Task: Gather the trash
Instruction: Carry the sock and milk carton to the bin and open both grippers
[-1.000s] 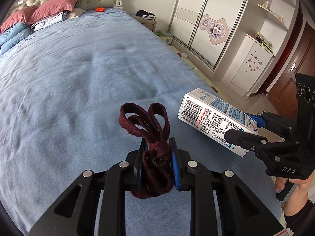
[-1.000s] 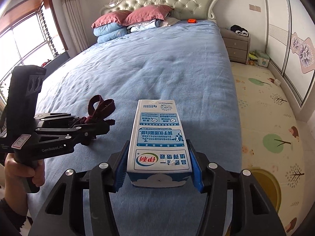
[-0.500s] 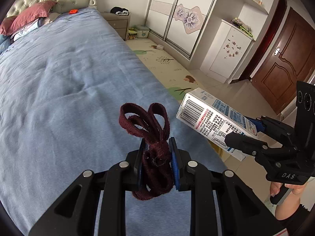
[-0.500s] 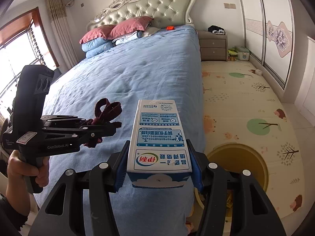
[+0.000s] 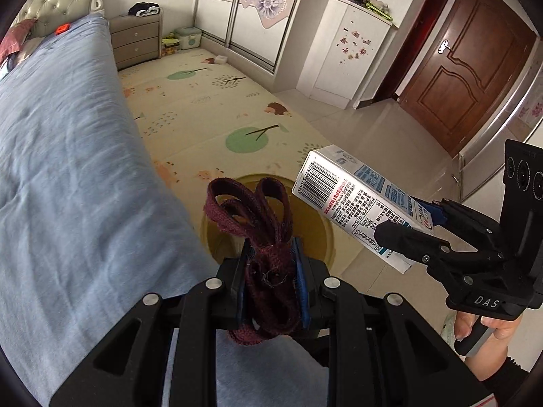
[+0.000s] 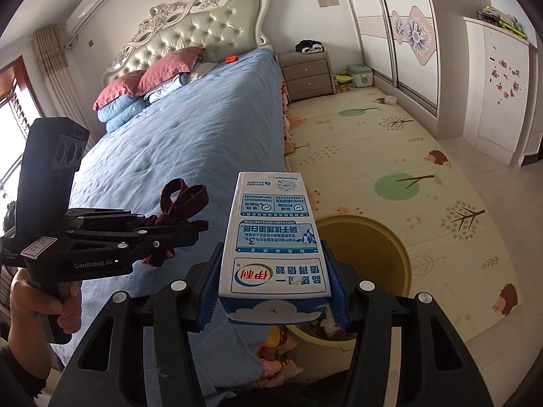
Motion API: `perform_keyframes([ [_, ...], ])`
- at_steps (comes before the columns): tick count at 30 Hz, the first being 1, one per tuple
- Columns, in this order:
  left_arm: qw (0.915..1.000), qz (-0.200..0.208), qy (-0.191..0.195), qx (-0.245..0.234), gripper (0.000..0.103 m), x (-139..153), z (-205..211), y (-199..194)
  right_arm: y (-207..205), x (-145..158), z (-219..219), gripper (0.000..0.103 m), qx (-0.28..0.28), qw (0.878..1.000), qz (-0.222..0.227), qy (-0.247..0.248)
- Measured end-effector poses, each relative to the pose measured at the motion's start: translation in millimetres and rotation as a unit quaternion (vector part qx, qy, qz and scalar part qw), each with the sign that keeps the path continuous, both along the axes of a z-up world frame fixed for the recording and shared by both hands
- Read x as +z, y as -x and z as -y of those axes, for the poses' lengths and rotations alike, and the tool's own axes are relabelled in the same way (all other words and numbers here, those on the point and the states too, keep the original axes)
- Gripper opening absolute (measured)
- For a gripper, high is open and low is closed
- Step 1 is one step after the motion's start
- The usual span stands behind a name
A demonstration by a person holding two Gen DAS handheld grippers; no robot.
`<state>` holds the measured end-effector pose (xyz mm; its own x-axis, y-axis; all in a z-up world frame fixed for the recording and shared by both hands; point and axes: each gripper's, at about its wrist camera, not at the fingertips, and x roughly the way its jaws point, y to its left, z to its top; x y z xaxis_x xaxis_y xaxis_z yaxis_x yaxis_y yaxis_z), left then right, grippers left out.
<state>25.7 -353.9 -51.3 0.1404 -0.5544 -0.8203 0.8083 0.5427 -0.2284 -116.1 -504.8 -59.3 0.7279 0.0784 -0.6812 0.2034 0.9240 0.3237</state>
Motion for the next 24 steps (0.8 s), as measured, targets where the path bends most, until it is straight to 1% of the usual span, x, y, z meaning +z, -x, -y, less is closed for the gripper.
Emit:
perform_keyframes([
  [5, 0.9996, -0.011, -0.016, -0.021, 0.023, -14, 36, 5, 17, -14, 26, 0.052, -0.028, 0.999, -0.01, -0.012],
  [10, 0.9985, -0.022, -0.042, -0.027, 0.023, -33, 68, 1, 25, -25, 47, 0.052, -0.049, 0.998, -0.013, -0.025],
  [13, 0.9978, -0.022, -0.054, -0.03, 0.023, -41, 82, -3, 26, -31, 58, 0.052, -0.061, 0.998, -0.018, -0.022],
  [24, 0.9963, -0.04, -0.066, -0.039, 0.023, -56, 107, -20, 8, -56, 84, 0.053, -0.071, 0.996, -0.047, -0.02],
])
